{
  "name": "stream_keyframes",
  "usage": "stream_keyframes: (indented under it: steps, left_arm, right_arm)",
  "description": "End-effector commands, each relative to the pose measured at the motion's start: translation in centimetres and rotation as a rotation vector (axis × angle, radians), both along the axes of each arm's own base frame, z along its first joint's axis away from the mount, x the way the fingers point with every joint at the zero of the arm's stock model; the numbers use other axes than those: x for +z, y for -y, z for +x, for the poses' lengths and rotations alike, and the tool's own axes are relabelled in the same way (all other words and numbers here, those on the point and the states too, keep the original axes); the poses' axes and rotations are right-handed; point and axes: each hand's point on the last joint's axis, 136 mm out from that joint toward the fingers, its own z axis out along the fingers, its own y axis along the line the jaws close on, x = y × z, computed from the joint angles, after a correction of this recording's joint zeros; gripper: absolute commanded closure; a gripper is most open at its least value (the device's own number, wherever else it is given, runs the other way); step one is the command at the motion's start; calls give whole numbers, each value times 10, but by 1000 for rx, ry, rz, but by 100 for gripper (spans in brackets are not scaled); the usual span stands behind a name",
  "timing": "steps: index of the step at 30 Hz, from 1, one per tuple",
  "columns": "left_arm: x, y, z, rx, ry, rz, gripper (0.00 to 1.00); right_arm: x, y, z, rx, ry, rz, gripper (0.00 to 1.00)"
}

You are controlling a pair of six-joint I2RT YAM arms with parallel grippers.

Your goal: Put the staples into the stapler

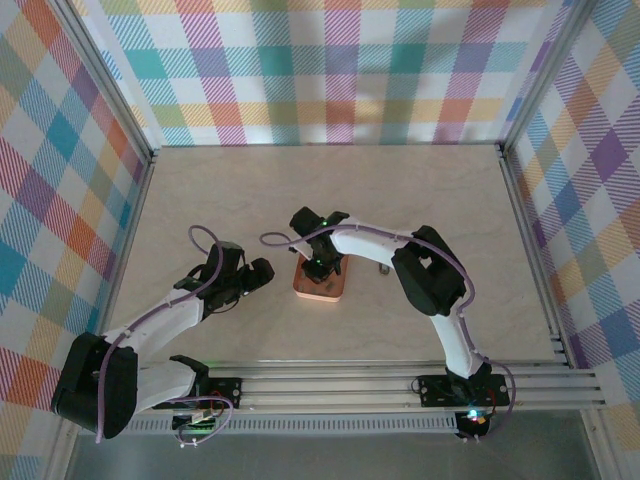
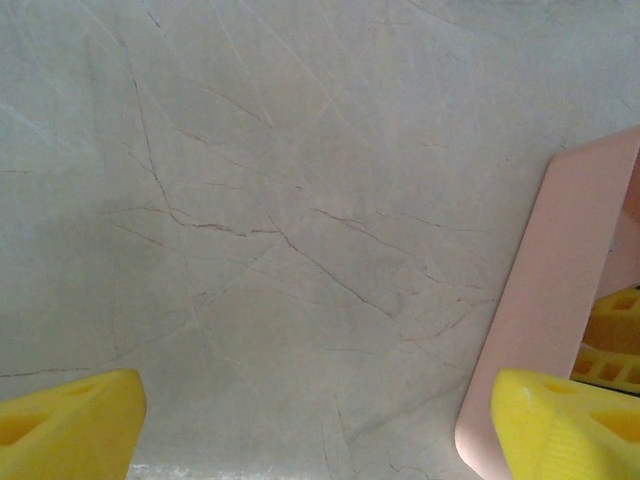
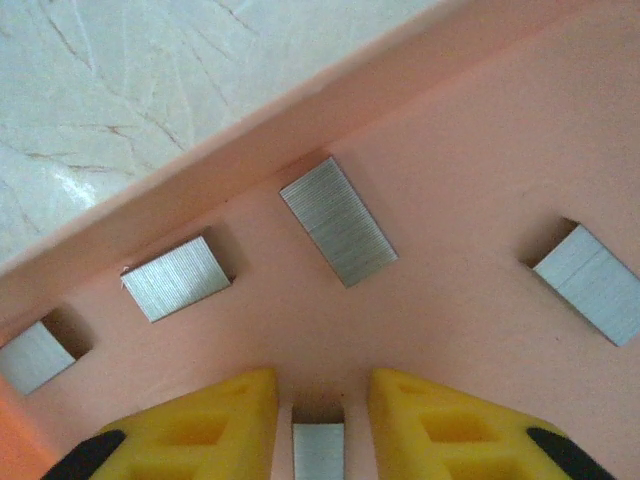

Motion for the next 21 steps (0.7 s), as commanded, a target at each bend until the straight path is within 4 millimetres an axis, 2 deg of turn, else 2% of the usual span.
stream_keyframes:
  steps: [1, 5, 12, 21]
  left_arm:
    - [5, -1, 5, 12, 16, -13, 11]
    - [6, 0, 5, 3, 18, -12, 11]
    - [5, 1, 5, -1, 14, -14, 11]
    - [5, 1, 6, -2, 15, -15, 11]
  right_arm:
    - [9, 5, 0, -62, -27, -17, 68]
    - [12, 9, -4, -105, -57, -40, 67]
    - [2, 12, -11, -164, -119, -66, 68]
    - [-10, 11, -8, -194, -133, -83, 70]
